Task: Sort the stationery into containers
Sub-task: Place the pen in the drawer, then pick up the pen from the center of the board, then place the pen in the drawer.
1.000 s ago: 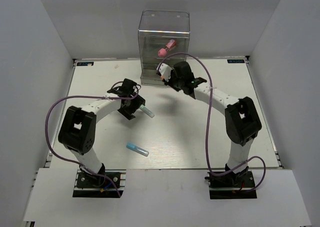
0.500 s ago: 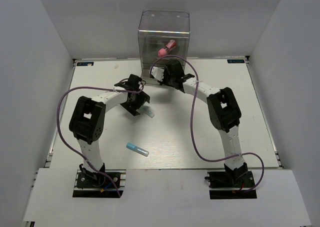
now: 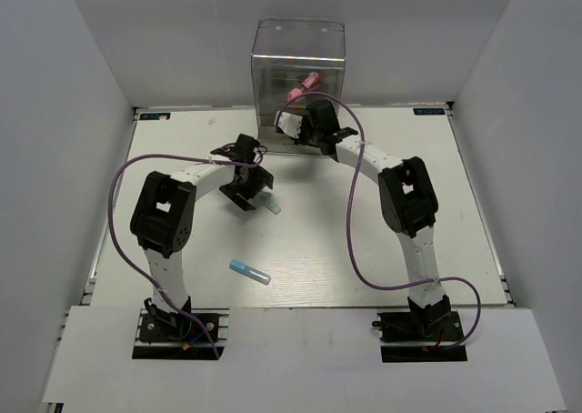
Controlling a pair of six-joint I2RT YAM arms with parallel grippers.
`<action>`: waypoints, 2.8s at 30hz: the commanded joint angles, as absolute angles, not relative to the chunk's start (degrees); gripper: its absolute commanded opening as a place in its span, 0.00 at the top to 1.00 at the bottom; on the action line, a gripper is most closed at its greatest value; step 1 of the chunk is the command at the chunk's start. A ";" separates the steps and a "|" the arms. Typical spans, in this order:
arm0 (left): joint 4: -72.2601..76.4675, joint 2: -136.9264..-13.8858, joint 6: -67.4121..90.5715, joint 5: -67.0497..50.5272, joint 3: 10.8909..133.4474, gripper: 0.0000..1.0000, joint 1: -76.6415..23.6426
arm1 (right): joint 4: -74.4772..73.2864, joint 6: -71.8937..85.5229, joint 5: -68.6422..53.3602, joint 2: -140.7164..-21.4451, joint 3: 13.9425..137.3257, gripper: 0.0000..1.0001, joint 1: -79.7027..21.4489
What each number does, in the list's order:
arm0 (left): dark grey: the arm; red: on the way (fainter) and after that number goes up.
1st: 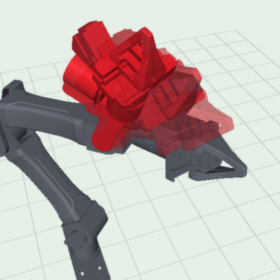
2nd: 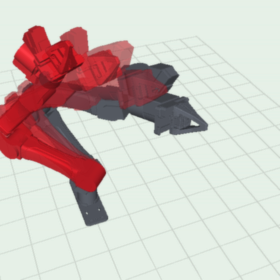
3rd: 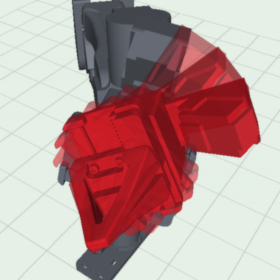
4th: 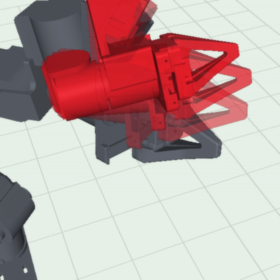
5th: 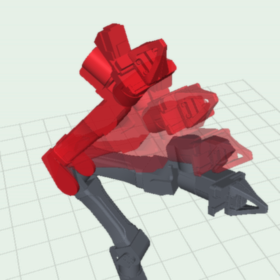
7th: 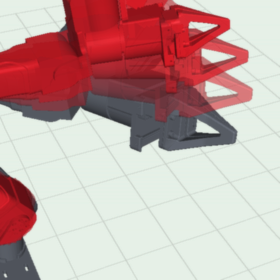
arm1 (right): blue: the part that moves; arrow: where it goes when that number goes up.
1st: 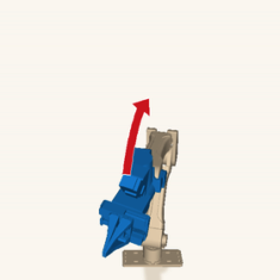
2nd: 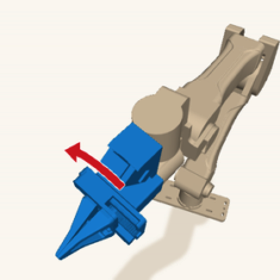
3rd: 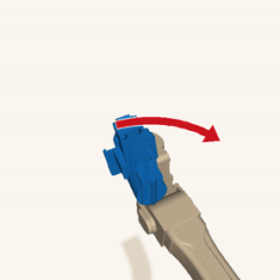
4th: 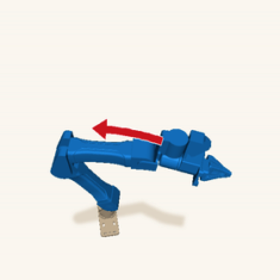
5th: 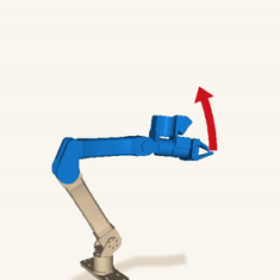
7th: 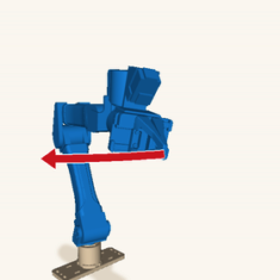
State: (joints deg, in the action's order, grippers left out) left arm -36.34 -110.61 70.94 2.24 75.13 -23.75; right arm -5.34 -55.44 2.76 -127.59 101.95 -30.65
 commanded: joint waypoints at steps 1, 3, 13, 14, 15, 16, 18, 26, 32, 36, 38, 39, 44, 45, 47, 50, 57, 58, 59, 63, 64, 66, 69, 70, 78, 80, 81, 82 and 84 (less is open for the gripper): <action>-37.27 -112.32 70.49 2.20 76.64 0.12 -23.91 | -2.64 -57.39 1.85 -128.49 106.16 1.00 -30.06; -38.31 -113.03 70.49 2.20 77.34 0.12 -23.91 | -2.38 -58.18 2.20 -130.15 107.22 1.00 -29.88; -39.46 -115.40 70.49 2.20 78.40 0.17 -23.91 | -4.66 -58.80 0.70 -132.80 109.78 0.63 -29.09; -39.46 -115.40 70.49 2.20 78.40 0.19 -23.91 | -4.57 -58.45 0.53 -132.72 109.43 0.51 -29.00; -39.46 -115.40 70.49 2.20 78.40 0.19 -23.91 | -4.48 -58.01 0.61 -132.63 109.16 0.48 -29.00; -39.46 -115.40 69.97 2.20 78.40 0.22 -24.43 | -4.66 -56.88 0.62 -131.84 109.07 0.45 -29.09; -39.46 -115.93 69.96 2.20 78.40 0.24 -24.43 | -4.74 -55.90 -2.10 -131.14 108.11 0.42 -29.00; -38.94 -116.45 68.30 1.67 78.40 0.47 -24.43 | -5.45 -47.11 -7.29 -121.22 100.30 0.39 -28.83; -37.80 -116.46 67.07 0.62 79.62 0.65 -24.96 | -3.78 -41.31 -11.77 -112.68 89.14 0.36 -28.56; -38.32 -115.93 66.45 0.09 81.39 0.73 -24.96 | -3.69 -38.85 -13.27 -106.89 82.12 0.25 -28.30; -38.32 -114.44 65.83 0.09 83.05 0.76 -24.96 | -2.29 -37.36 -13.45 -103.81 79.64 0.18 -28.13; -37.71 -113.91 65.83 -0.52 83.06 0.78 -24.96 | -2.02 -37.27 -13.36 -103.10 76.58 0.16 -28.21; -34.63 -112.32 65.83 -1.58 88.23 0.81 -24.96 | -1.58 -33.84 -12.31 -99.24 71.47 0.16 -27.25; -33.76 -112.32 65.83 -2.10 89.20 0.81 -24.96 | -1.67 -33.66 -12.13 -98.71 70.85 0.16 -27.07; -32.97 -112.32 66.53 -3.25 92.19 0.81 -24.96 | -1.58 -33.14 -11.95 -97.82 69.00 0.16 -26.28; -31.56 -114.51 68.98 -3.77 96.32 0.81 -24.35 | -1.76 -32.70 -11.86 -96.16 66.89 0.16 -25.40; -25.50 -119.87 79.17 -2.64 105.37 0.82 -23.21 | -1.85 -32.87 -11.95 -92.56 62.06 0.16 -24.26; -25.49 -121.45 81.02 -2.03 105.38 0.82 -23.20 | -1.85 -32.78 -12.13 -92.29 61.70 0.16 -24.08; -24.36 -122.07 82.78 -2.02 106.08 0.82 -23.20 | -1.93 -32.78 -12.13 -91.76 61.09 0.16 -24.00; -21.54 -124.53 90.07 0.52 106.61 0.82 -23.20 | -2.20 -32.43 -11.95 -90.53 60.03 0.14 -23.55; -21.53 -124.54 90.96 2.01 106.61 0.82 -23.73 | -2.20 -32.43 -11.95 -90.35 59.77 0.14 -23.29; -19.78 -125.68 92.63 3.42 106.61 0.81 -23.73 | -2.37 -32.61 -11.95 -89.47 59.06 0.14 -22.85; -17.23 -126.21 93.96 6.32 107.14 0.81 -23.73 | -2.64 -32.52 -12.48 -88.60 58.01 0.14 -22.50; -16.53 -126.99 94.65 6.94 107.14 0.81 -23.73 | -2.72 -32.35 -12.74 -88.33 57.92 0.14 -22.41; -20.65 -132.00 95.98 8.53 114.08 0.64 -23.73 | -3.60 -31.73 -14.24 -87.10 55.99 0.14 -22.24; -21.36 -132.01 95.98 8.00 114.08 0.49 -23.73 | -3.95 -31.73 -14.76 -86.84 55.81 0.13 -22.24; -21.36 -132.01 95.98 8.00 114.08 0.41 -23.73 | -4.13 -31.90 -15.11 -86.66 55.81 0.13 -22.32; -21.88 -132.01 95.98 8.00 114.08 0.38 -23.73 | -4.39 -31.99 -15.29 -86.40 55.90 0.11 -22.32; -21.88 -131.40 95.98 8.00 112.86 0.28 -23.73 | -5.00 -32.34 -16.69 -86.40 55.99 0.11 -22.41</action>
State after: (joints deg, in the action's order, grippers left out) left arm -20.73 -132.84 95.37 6.85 112.25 -23.59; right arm -4.47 -32.71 -14.00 -88.99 56.01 -22.50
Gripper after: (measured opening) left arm 0.683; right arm 0.887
